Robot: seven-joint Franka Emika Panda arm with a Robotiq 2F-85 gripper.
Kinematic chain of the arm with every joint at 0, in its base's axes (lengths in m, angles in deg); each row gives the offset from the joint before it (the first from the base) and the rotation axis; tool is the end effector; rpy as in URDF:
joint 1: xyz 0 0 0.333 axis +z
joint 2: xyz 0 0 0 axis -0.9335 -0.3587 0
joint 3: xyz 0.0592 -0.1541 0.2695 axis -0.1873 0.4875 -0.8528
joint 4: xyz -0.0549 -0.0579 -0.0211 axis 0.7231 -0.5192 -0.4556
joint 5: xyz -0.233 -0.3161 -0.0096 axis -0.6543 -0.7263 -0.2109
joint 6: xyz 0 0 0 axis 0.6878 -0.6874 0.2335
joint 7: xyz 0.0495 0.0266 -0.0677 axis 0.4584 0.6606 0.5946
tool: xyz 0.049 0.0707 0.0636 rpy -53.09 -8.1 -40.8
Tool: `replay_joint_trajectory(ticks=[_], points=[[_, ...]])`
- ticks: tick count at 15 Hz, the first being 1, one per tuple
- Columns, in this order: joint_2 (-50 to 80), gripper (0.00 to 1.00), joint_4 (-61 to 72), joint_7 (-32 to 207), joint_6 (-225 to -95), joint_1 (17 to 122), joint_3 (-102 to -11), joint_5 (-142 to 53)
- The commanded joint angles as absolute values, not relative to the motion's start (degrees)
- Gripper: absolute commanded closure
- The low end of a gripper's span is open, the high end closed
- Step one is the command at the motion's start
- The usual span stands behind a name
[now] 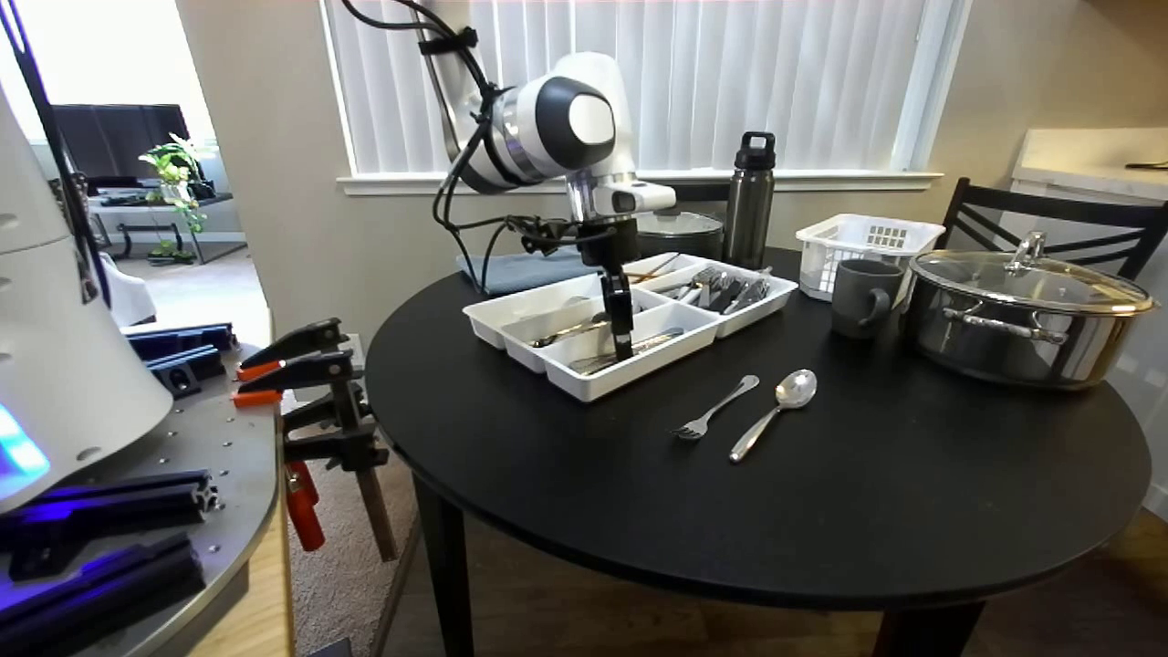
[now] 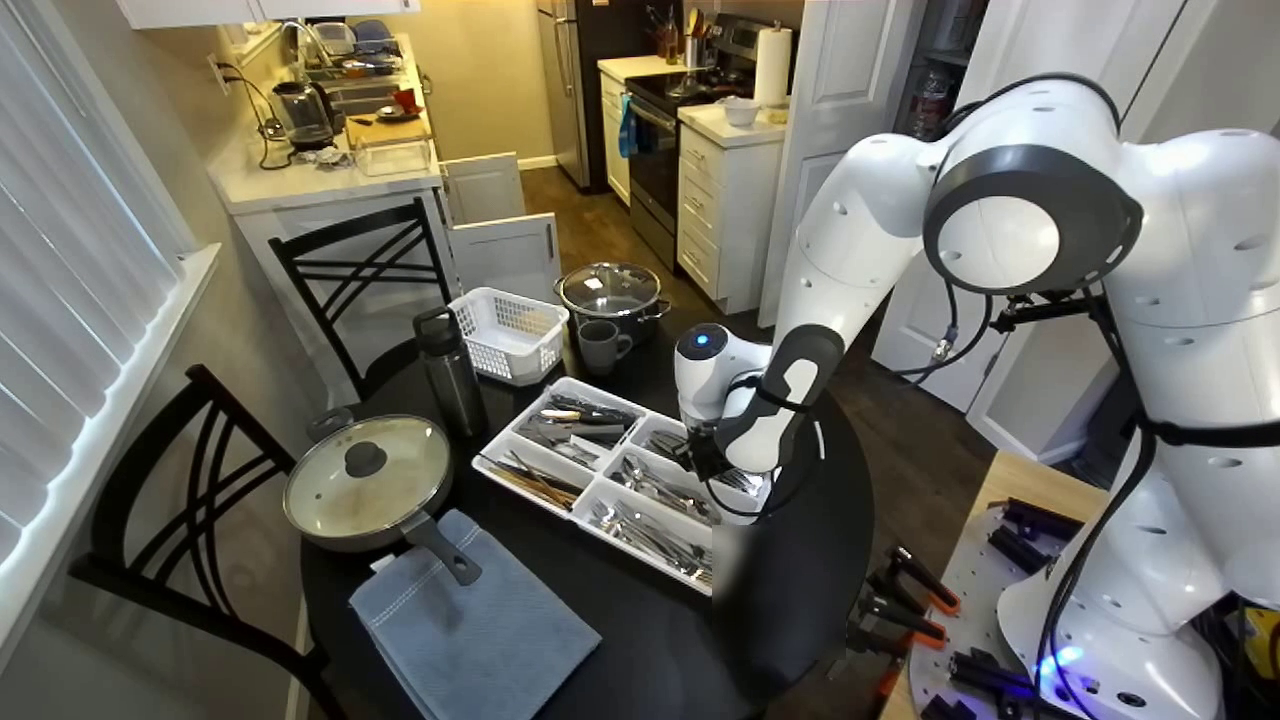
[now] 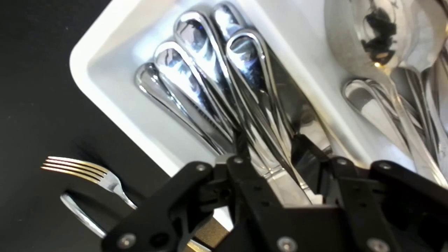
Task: Remove one fork, spoon and knife from the rack
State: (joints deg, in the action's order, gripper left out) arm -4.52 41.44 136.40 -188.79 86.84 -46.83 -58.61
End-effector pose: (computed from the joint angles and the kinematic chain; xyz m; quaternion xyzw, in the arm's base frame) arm 0.5211 0.0409 0.0907 0.9592 -0.2595 0.0464 0.1020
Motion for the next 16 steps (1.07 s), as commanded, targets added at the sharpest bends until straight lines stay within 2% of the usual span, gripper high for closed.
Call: replay_joint_trajectory(ticks=[1,3,7,8,9,10,16], points=[[-4.46,0.39,44.36,133.52,-193.02,84.80,-49.54,-52.55],[-4.37,0.33,45.13,131.50,-194.30,82.86,-51.67,-49.01],[-4.22,0.08,46.41,126.21,-195.34,78.66,-55.16,-42.81],[-4.26,0.34,46.59,124.91,-195.52,77.86,-55.79,-41.54],[-4.37,0.49,46.66,123.65,-195.85,77.11,-56.44,-40.32],[-4.38,0.50,46.68,122.43,-195.91,76.39,-57.07,-39.08],[-4.00,0.87,46.62,117.35,-195.02,75.94,-57.18,-34.88]])
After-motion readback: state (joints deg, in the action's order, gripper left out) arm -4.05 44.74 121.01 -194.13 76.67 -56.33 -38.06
